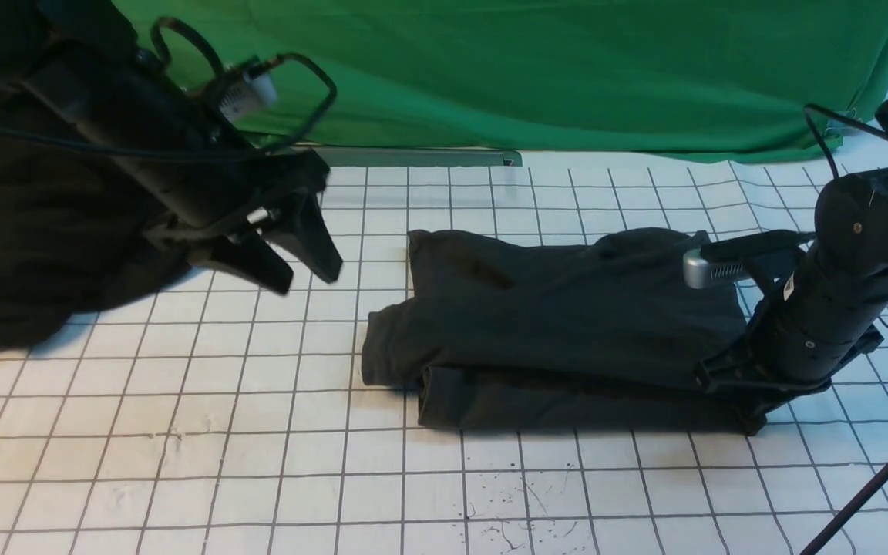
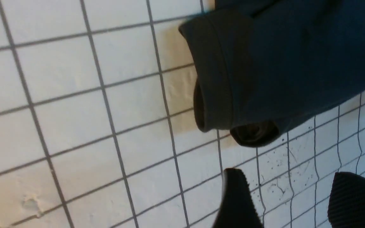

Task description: Fold a long-sleeved shirt over a white checkered tablecloth.

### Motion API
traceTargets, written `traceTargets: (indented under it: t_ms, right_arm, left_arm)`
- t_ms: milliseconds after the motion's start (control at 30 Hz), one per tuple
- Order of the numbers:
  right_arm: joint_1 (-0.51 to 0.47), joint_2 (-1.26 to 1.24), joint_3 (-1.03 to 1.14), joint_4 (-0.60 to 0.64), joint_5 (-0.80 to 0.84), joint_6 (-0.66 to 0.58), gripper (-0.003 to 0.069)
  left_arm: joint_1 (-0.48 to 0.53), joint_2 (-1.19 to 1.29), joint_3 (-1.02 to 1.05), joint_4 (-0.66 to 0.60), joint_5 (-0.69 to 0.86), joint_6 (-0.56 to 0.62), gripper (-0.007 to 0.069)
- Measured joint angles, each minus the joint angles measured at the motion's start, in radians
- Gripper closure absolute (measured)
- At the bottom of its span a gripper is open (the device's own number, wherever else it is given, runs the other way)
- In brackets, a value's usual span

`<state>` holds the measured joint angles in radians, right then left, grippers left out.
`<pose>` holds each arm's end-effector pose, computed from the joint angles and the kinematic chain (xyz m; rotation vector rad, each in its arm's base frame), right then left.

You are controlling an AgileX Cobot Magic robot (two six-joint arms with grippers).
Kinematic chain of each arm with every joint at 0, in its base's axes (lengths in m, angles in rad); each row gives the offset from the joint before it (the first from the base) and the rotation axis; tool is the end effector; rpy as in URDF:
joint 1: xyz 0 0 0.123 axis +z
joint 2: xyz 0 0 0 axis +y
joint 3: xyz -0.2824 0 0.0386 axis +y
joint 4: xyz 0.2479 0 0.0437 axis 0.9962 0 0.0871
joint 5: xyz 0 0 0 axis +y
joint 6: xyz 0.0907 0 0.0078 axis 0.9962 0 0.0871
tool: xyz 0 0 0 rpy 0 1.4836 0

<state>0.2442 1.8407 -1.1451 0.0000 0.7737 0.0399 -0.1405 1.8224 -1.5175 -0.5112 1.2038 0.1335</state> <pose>0.3374 0.0841 0.1701 -0.3013 2.9391 0.0396 0.3635 -0.0934 0.2747 0.1792 2.9035 -0.7286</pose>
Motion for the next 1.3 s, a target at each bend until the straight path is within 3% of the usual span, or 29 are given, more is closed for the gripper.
traceTargets:
  t_ms: [167,233,400,500,700,833,1100,1300]
  right_arm:
    - [0.000,0.000,0.003,0.000,-0.002,0.000,0.0467]
    - [0.000,0.000,0.003,0.000,-0.002,0.000,0.0426]
    - [0.000,0.000,0.003,0.000,-0.001,0.000,0.0417]
    - [0.000,0.000,0.003,0.000,-0.001,0.000,0.0417]
    - [0.000,0.000,0.003,0.000,0.001,0.000,0.0417]
    - [0.000,0.000,0.003,0.000,0.003,0.000,0.0417]
    - [0.000,0.000,0.003,0.000,0.004,-0.001,0.0417]
    - [0.000,0.000,0.003,0.000,0.004,-0.001,0.0417]
  left_arm:
    - [-0.122,-0.003,0.121,0.000,-0.041,-0.022,0.0245]
    - [-0.196,-0.003,0.176,-0.002,-0.183,-0.032,0.0245]
    - [-0.284,-0.001,0.202,-0.002,-0.372,-0.056,0.0256]
    - [-0.328,0.008,0.202,0.001,-0.475,-0.056,0.0311]
    - [-0.348,0.105,0.202,0.024,-0.469,-0.083,0.0435]
    - [-0.348,0.171,0.203,0.033,-0.456,-0.115,0.0473]
    - [-0.348,0.167,0.185,0.053,-0.411,-0.180,0.0412]
    - [-0.348,0.106,0.147,0.103,-0.328,-0.213,0.0286]
